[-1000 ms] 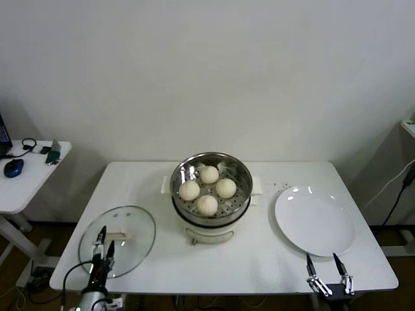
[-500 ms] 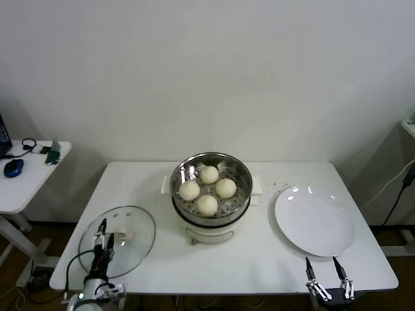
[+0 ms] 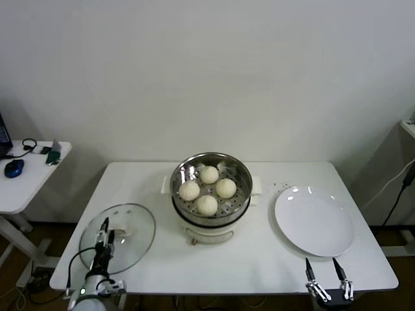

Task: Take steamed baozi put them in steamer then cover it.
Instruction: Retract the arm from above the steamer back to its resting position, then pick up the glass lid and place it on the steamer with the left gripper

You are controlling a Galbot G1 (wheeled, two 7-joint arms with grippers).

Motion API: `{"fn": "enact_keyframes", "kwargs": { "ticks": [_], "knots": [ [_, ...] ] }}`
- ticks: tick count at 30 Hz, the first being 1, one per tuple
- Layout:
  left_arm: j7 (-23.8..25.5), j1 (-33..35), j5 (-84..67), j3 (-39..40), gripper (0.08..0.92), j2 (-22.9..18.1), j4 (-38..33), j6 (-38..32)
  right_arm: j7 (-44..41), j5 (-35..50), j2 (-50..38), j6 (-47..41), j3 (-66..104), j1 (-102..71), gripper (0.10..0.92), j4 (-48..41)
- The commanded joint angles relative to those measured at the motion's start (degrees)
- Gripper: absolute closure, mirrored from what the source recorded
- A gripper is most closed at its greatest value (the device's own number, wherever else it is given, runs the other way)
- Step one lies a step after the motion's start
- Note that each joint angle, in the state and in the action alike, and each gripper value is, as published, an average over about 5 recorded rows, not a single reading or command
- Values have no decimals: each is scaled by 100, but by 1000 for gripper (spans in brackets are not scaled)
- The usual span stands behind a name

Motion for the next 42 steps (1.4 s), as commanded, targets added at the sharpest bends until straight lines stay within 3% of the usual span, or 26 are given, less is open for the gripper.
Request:
{"fn": "enact_keyframes", "kwargs": {
  "ticks": [1, 18, 25, 35, 42],
  "knots": [
    [10, -94, 44, 22, 372, -15, 154, -40, -26, -14, 16, 7, -11, 6, 203, -37],
    [78, -166, 26, 46, 848, 5, 77, -43, -98, -60, 40, 20, -49, 43, 203, -114],
    [66, -145, -54, 47, 868, -7, -104, -12, -103, -77, 45, 21, -63, 93, 203, -156],
    [49, 68, -449, 174, 868, 32, -1244, 380, -102, -112, 14, -7, -75, 177, 203, -177],
    [480, 261, -667, 322, 868, 297, -1992, 958, -101, -127, -25, -8, -64, 162, 203, -155]
  ]
}}
